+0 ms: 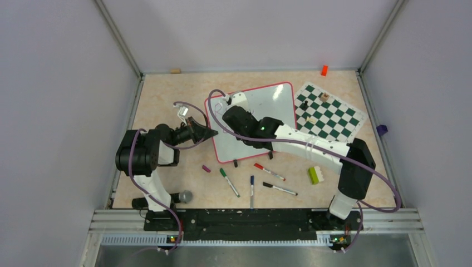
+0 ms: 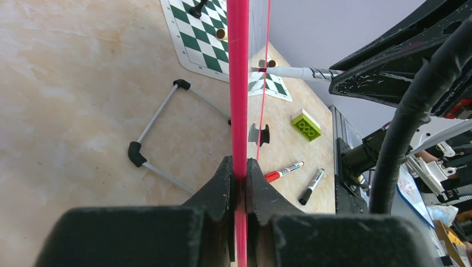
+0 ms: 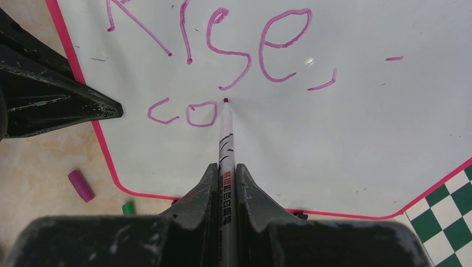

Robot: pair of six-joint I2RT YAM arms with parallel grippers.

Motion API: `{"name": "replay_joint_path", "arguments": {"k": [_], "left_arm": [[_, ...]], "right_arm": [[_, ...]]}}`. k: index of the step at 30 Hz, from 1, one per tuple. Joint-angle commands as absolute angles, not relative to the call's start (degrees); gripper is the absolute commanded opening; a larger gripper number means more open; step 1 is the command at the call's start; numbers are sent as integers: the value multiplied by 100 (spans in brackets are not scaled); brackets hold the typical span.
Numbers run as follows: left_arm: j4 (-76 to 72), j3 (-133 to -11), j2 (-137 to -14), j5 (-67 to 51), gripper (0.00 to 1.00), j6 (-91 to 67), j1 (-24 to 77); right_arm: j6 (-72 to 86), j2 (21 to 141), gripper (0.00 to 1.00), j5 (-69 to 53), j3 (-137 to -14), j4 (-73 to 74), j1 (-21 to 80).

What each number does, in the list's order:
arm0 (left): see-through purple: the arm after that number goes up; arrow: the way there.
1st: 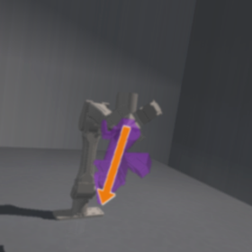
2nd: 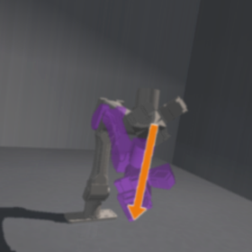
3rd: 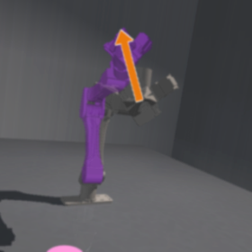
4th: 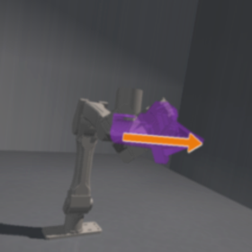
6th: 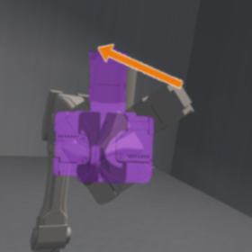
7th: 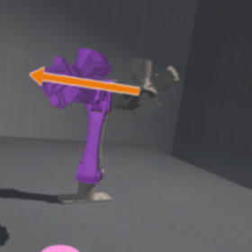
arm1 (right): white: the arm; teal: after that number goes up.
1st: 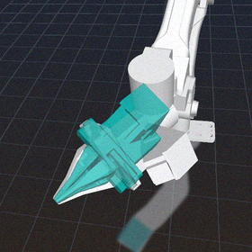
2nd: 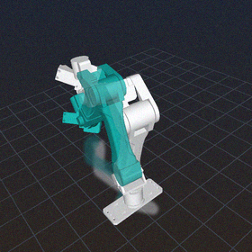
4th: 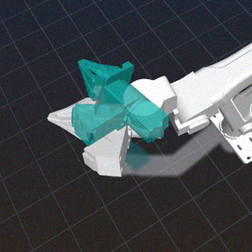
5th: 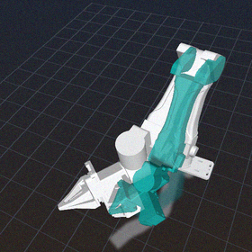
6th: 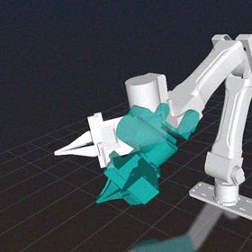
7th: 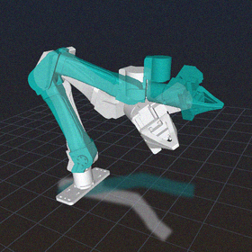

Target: Write a sentence on the whiteboard

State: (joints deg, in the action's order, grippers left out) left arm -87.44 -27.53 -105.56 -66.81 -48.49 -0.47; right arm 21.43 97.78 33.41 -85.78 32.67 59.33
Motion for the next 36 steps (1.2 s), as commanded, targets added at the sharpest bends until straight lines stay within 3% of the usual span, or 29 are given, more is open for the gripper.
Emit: {"name": "replay_joint_path", "arguments": {"k": [1,19,36], "left_arm": [[-9281,-2795,-10560,-6811,0,-4639,35],[-9281,-2796,-10575,-6816,0,-4645,35],[-9277,-2794,-10569,-6826,0,-4641,35]], "right_arm": [[2144,9659,0,3518,-8700,3252,5829],[2431,9491,0,3079,-7964,3162,5818],[2120,9741,0,3312,-8603,3150,5711]]}}
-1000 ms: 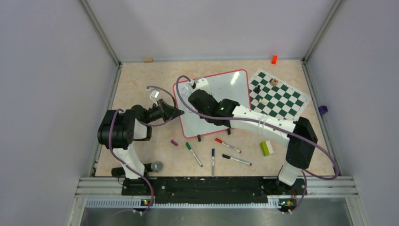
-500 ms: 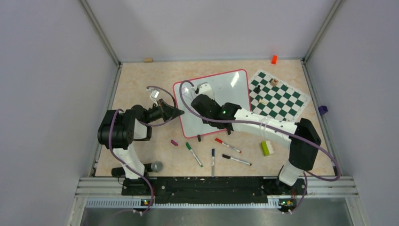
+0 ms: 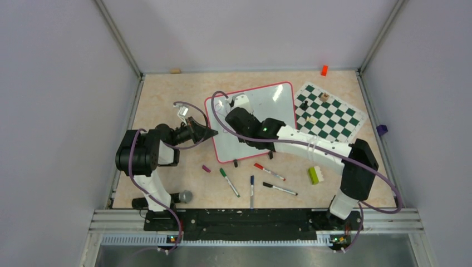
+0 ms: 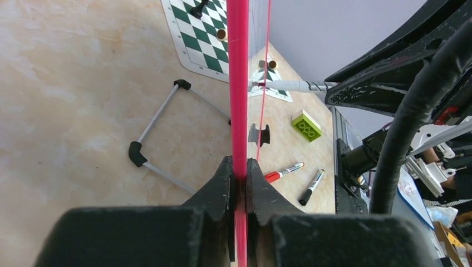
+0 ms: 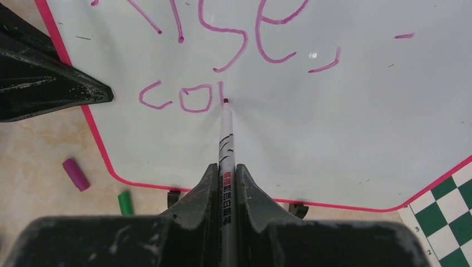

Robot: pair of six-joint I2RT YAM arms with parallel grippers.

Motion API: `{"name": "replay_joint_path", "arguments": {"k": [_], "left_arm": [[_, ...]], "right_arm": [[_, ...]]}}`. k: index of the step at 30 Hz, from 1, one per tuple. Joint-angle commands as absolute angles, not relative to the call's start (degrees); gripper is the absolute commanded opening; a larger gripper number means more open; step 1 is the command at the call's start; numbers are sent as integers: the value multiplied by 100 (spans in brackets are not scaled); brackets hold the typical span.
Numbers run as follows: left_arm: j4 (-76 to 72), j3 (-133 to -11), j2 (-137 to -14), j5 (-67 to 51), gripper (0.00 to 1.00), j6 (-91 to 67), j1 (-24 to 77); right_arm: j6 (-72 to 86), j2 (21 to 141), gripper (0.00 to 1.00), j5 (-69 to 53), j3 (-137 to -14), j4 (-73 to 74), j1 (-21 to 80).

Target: Write a sentence on the whiteboard

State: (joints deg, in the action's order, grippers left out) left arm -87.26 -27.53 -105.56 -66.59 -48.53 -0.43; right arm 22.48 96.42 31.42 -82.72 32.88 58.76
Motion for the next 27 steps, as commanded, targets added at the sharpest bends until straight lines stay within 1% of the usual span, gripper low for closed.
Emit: {"name": "replay_joint_path", "arguments": {"k": [1,18,27], "left_arm": [[-9281,-2790,-10565,-6829,0,-4642,40],[-9281,-2795,-10566,-6829,0,-4646,35],[-9281,-2795,-10564,-6825,0,-4649,40]], "right_arm": [[2123,9740,0,3325,-8612,3160,5692],[2236,9454,0,3433,-8213,3302,5574],[2331,9392,0,3191,-7967,3302,5577]]}}
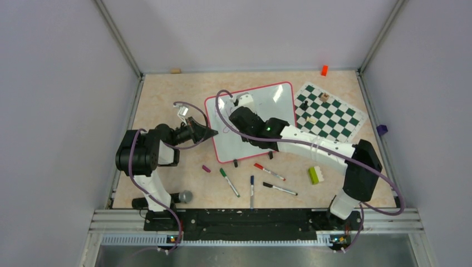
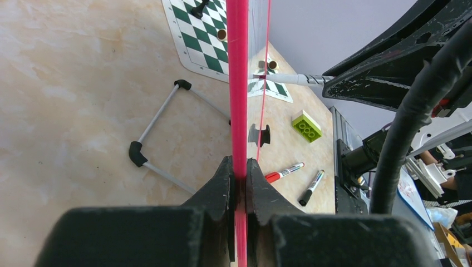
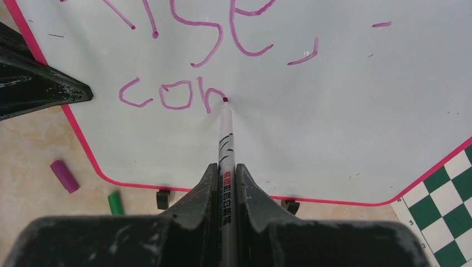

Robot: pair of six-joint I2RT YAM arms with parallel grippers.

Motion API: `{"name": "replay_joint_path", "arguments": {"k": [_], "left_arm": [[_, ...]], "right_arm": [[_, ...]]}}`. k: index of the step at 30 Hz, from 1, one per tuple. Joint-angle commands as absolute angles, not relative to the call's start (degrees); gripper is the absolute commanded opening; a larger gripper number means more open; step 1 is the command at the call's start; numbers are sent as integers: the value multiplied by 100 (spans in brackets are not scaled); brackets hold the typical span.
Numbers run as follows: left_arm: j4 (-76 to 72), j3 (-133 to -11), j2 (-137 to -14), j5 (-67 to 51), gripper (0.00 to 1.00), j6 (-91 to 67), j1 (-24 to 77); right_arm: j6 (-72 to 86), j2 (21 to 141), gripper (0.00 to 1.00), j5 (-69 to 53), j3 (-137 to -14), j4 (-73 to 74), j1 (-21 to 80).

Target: Write a sentence on the whiteboard

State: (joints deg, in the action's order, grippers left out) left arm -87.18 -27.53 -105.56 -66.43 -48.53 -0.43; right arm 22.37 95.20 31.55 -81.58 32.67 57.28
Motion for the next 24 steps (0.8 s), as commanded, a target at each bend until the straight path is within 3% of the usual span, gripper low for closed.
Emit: {"name": "replay_joint_path", "arguments": {"k": [1,24], "left_arm": [[-9277,-2792,-10565,-6824,0,-4643,36],[-9281,-2800,-10571,-6831,0,-4646,37]], "right_arm": [[2348,9375,0,3159,-7930,3300,5578],[2162,8631,0,2922,-7959,3303,5378]]}}
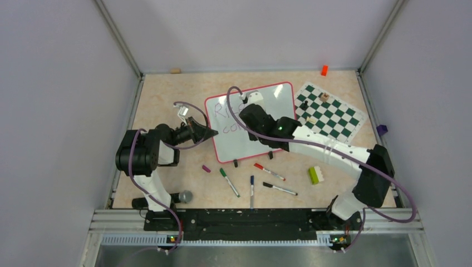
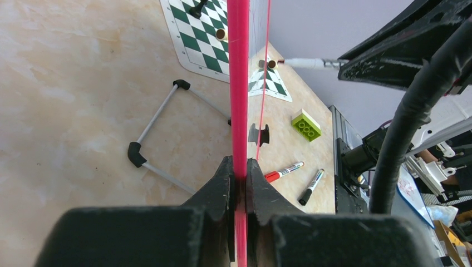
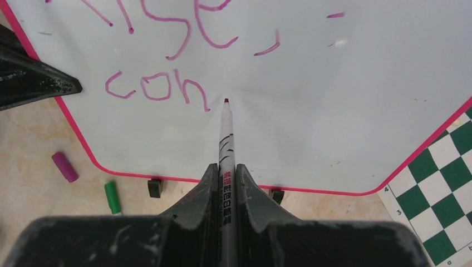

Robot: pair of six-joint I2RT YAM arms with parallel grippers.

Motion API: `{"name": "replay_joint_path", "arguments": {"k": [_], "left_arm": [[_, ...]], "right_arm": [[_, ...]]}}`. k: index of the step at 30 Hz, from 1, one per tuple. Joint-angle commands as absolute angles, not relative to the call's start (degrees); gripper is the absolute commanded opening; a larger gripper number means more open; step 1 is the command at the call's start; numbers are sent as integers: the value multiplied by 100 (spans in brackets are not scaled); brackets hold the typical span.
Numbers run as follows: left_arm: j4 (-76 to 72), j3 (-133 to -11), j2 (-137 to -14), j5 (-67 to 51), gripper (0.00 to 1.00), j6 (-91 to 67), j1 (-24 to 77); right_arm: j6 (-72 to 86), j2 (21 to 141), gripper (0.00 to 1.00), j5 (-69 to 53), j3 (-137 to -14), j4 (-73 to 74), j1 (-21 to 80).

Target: Write a sentence on the whiteboard

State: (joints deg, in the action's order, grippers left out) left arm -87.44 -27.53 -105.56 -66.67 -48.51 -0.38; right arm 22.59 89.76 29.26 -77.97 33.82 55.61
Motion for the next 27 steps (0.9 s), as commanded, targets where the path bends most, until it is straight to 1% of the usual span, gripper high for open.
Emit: {"name": "replay_joint_path", "arguments": {"k": [1,19,27], "left_arm": [[-9281,-2796,-10565,-6829,0,-4649,35],[-9281,-2802,-10569,-6838,0,-4655,35],[-9281,-2804,-10573,-6836,0,-4652,35]], "right_arm": [[2152,8631,0,2914,-7956,3295,5343],[1958,8887,0,2586,-7989,2992,5256],[1947,9085,0,2711,-8094,2997,5257]]}}
